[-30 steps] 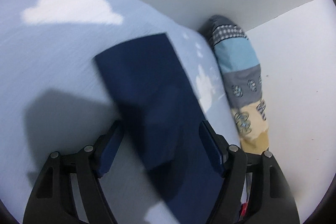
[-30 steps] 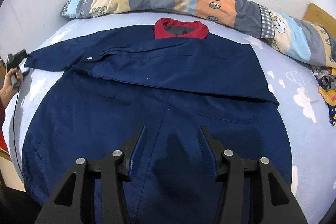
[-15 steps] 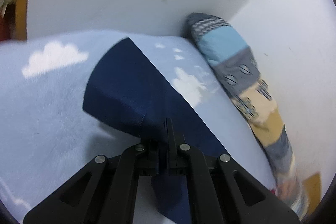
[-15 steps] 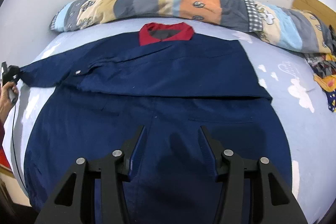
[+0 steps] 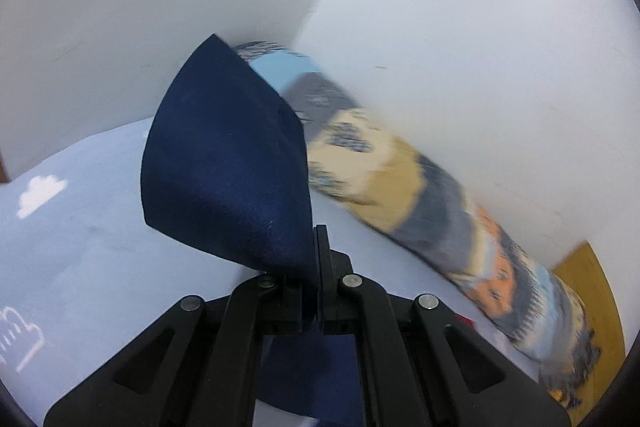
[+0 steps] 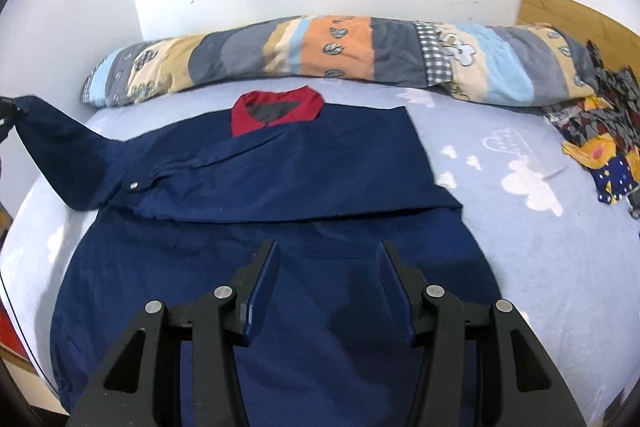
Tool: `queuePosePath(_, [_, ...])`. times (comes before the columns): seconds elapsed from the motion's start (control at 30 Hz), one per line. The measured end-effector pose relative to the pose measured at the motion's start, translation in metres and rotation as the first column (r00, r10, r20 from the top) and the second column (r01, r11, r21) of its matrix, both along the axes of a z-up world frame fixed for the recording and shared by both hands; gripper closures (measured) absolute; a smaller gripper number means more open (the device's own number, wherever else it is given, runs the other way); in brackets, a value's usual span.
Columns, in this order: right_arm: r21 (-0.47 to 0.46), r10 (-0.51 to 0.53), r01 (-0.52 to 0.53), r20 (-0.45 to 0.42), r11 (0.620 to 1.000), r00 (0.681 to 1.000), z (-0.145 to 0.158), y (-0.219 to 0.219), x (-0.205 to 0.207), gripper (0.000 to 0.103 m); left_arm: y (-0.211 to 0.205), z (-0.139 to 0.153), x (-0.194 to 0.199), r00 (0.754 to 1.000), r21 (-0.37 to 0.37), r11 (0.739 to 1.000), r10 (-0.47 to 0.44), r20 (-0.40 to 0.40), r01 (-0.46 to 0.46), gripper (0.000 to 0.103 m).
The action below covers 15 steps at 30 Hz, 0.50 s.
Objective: Fold large clothes
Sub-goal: 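Lift the sleeve with the left gripper and fold it across the chest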
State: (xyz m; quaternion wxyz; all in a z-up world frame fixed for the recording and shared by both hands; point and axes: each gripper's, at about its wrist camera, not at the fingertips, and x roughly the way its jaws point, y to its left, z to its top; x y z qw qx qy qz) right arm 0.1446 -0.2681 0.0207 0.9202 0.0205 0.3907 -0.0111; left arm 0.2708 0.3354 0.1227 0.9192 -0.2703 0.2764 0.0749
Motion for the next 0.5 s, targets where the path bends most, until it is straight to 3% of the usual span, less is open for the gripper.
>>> queuePosePath(0.27, [0.031,-0.054,0.053,0.046,0.998,0.997,0.013,-0.035,-0.015,0.051,-0.159,0.045,0.018,0.971,0.036,0.972,-0.235,0.038,0.234,0.101])
queuePosePath(0.4, [0.068,-0.085,0.08,0.073,0.994,0.994,0.023,-0.057,-0.027,0.051,-0.241,0.043,0.025,0.942,0.072,0.94,-0.336,0.024,0.334,0.101])
queuePosePath(0.5, [0.095,-0.1,0.092,0.083,0.991,0.992,0.028,-0.072,-0.034,0.051,-0.295,0.026,0.034,0.92,0.064,0.918,-0.391,-0.012,0.391,0.101])
